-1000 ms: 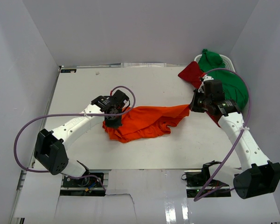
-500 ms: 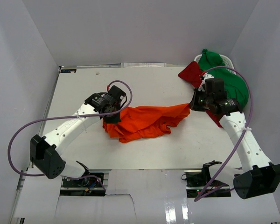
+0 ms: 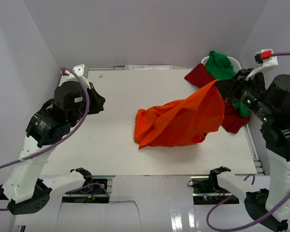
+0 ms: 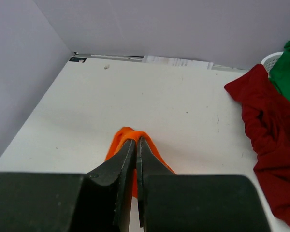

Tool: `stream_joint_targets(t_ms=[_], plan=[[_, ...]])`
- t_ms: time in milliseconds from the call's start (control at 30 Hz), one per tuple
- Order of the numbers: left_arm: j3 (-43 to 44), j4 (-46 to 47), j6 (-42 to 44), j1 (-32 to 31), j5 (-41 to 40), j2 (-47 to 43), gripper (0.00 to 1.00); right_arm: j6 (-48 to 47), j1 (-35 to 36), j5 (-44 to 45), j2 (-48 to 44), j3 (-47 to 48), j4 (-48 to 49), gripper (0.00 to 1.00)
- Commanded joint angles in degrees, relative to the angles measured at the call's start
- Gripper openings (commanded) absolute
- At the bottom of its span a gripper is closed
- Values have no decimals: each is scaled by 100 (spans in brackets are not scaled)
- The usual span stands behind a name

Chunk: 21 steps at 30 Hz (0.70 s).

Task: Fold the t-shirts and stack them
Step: Flatten out the tshirt

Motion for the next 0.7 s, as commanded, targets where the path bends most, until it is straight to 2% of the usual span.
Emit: stream_joint_targets(t_ms=[0,67,133,200,367,467,500,600,667], plan=[[-78,-479,103,25,321,457,0,-154,11,-113,74,-111,-565,8],[-481,-454,103,25,787,641,0,-146,11,-16,-13,-576,-416,8],[-1254,-147,138,17,1306,651,0,-85,11,1,-163,-1236,-117,8],[-1694,195,173,17,1578,660,7,-49,11,10,-207,-1553,41,8],[-2635,1143,244,-123,2475,537,15,12,20,98,-172,-2134,349,8],[-3110,1821,191,-396,2889,335,29,21,11,230,-102,-2266,428,8],[-3285,1953,148,-475,2924,283,37,21,11,221,-93,-2301,455,8],[-3532,2376,68,-791,2837,229,41,30,11,221,-67,-2372,490,8],[-3787,2639,-90,-941,2801,212,50,39,11,213,-67,-2424,543,8]])
